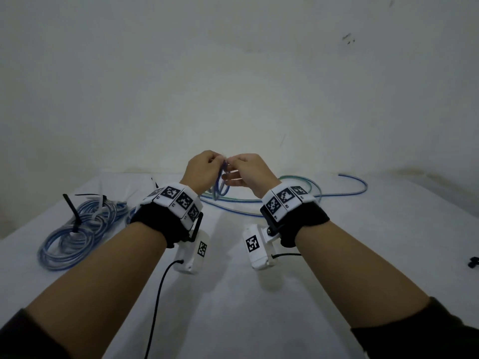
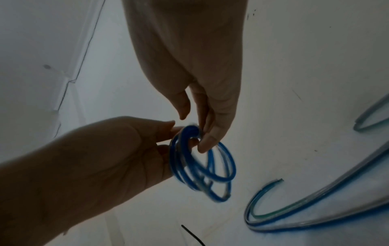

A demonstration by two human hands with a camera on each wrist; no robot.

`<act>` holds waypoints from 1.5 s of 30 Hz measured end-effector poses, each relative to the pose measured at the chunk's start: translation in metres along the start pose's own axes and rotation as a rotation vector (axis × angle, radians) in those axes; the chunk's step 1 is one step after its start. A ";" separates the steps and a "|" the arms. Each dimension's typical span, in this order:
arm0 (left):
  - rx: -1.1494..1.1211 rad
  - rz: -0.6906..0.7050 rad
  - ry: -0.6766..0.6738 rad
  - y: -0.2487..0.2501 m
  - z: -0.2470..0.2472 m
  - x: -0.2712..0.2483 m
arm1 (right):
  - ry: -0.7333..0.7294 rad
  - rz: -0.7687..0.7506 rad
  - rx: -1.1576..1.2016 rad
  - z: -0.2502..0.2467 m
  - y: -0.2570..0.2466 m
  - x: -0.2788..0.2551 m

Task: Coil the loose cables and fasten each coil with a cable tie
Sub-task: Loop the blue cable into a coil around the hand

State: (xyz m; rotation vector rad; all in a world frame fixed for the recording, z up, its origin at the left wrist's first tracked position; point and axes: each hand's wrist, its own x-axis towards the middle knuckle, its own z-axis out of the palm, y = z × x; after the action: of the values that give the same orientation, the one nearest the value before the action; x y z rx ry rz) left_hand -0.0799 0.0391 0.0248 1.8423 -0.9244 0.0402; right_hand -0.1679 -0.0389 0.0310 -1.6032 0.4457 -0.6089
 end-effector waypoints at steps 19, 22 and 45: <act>0.207 -0.102 -0.064 -0.085 -0.099 -0.003 | -0.150 0.138 0.229 0.094 0.030 0.019; 0.307 -0.185 -0.061 -0.101 -0.117 -0.004 | -0.215 0.215 0.089 0.113 0.040 0.022; 0.371 0.005 0.205 -0.091 -0.112 0.019 | -0.218 0.077 -0.842 0.100 0.067 0.065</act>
State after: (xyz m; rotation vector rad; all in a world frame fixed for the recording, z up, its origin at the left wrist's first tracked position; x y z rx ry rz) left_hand 0.0297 0.1342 0.0152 2.1281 -0.8152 0.4206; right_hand -0.0511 -0.0087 -0.0332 -2.4042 0.6427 -0.1693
